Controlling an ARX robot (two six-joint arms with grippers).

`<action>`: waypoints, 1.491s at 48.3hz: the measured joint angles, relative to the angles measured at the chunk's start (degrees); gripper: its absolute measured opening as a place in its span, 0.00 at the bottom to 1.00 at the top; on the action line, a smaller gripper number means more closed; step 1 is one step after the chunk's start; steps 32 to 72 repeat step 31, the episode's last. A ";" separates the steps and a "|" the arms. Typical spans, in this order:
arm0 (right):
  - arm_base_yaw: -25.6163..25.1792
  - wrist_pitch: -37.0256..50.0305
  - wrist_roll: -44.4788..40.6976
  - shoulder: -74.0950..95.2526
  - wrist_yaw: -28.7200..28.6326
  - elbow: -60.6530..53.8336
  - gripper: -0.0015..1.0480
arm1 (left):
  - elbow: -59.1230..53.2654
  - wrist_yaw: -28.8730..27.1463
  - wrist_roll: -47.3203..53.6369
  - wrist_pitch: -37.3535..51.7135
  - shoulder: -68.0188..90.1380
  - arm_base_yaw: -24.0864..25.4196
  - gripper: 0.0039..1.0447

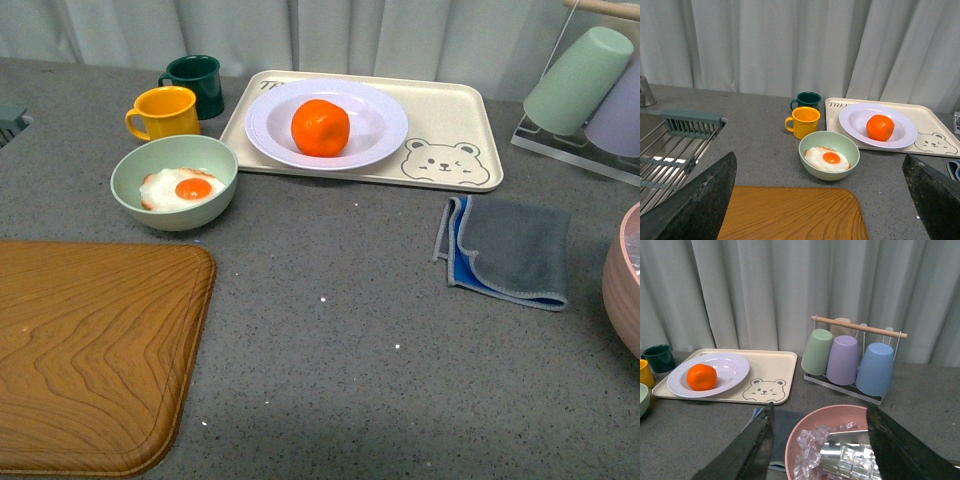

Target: Place orange and plate with both arms

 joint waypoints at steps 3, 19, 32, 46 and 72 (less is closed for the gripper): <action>0.02 0.00 -0.02 0.00 -0.02 0.00 0.59 | 0.00 0.00 0.00 0.00 0.00 0.00 0.94; 0.02 0.00 0.02 0.00 0.00 0.00 0.91 | 0.00 0.00 0.00 0.00 0.00 0.00 0.94; 0.02 0.00 0.02 0.00 0.00 0.00 0.91 | 0.00 0.02 0.00 0.00 0.00 0.00 0.94; 0.02 0.00 0.02 0.00 0.00 0.00 0.91 | 0.00 0.02 0.00 0.00 0.00 0.00 0.94; 0.02 0.00 0.02 0.00 0.00 0.00 0.91 | 0.00 0.02 0.00 0.00 0.00 0.00 0.94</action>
